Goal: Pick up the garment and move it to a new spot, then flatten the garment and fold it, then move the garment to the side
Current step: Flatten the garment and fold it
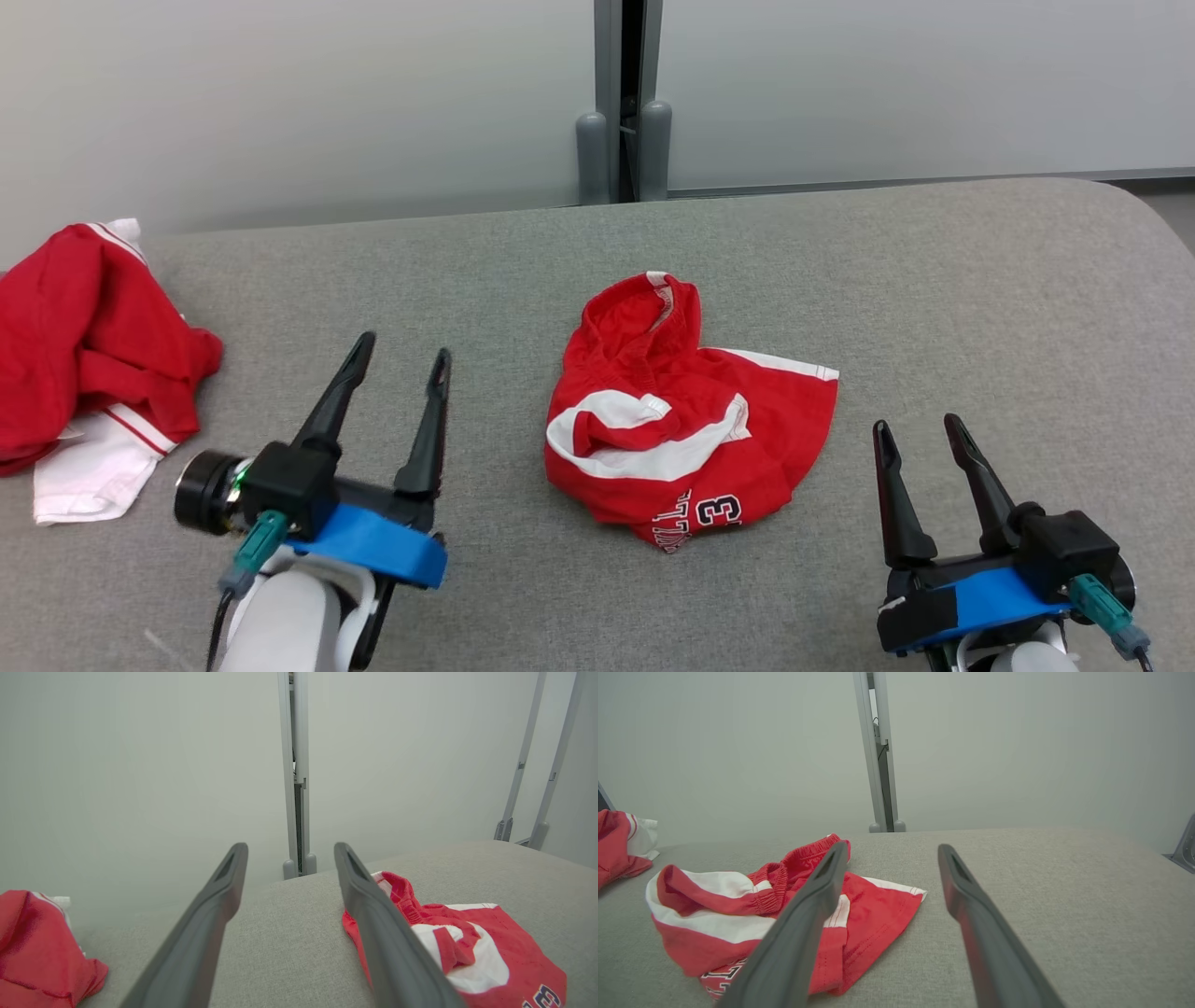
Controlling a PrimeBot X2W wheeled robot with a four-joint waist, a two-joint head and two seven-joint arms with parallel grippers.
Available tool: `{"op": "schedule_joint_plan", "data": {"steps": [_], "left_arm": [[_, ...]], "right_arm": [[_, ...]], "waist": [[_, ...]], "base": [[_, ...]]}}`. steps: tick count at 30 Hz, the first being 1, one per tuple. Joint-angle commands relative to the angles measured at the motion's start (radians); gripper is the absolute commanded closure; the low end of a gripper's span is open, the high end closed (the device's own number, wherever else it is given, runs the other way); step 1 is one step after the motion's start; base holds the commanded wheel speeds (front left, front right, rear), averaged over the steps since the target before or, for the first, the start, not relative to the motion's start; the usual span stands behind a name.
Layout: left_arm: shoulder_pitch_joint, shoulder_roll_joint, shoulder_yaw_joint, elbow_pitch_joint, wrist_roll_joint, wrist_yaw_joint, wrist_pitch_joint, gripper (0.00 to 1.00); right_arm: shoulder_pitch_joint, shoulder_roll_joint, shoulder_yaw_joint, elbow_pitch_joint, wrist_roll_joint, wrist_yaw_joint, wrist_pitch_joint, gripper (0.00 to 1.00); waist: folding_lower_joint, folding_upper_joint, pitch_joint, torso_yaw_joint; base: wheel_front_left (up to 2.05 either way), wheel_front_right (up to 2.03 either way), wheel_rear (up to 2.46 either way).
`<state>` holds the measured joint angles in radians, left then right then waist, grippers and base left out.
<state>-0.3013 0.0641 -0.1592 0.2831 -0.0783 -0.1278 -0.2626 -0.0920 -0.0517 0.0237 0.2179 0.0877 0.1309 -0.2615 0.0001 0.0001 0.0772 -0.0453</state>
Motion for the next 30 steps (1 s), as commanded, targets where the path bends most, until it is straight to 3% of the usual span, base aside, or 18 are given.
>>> {"op": "schedule_joint_plan", "data": {"steps": [1, 12, 23, 30], "left_arm": [[-0.014, 0.006, -0.008, 0.004, -0.005, -0.004, -0.003, 0.00], [-0.316, 0.029, -0.319, 0.197, -0.072, -0.003, 0.022, 0.00], [-0.461, 0.073, -0.567, 0.427, -0.191, -0.002, 0.246, 0.00], [-0.472, 0.094, -0.663, 0.467, -0.275, -0.002, 0.403, 0.00]], "right_arm": [[-0.013, 0.002, 0.001, 0.000, 0.003, 0.000, -0.005, 0.00], [-0.052, 0.002, 0.000, -0.004, 0.030, 0.000, -0.005, 0.00], [-0.064, 0.002, -0.015, -0.009, 0.044, 0.000, -0.005, 0.00], [-0.057, 0.002, -0.026, -0.012, 0.040, 0.000, -0.005, 0.00]], "waist": [[-0.0001, -0.0001, 0.007, -0.008], [-0.0001, -0.0001, 0.077, -0.114], [-0.0001, -0.0001, 0.110, -0.177], [-0.0001, -0.0001, 0.114, -0.171]], "base": [[0.00, 0.00, 0.00], [0.00, 0.00, 0.00], [0.00, 0.00, 0.00], [0.00, 0.00, 0.00]]}}
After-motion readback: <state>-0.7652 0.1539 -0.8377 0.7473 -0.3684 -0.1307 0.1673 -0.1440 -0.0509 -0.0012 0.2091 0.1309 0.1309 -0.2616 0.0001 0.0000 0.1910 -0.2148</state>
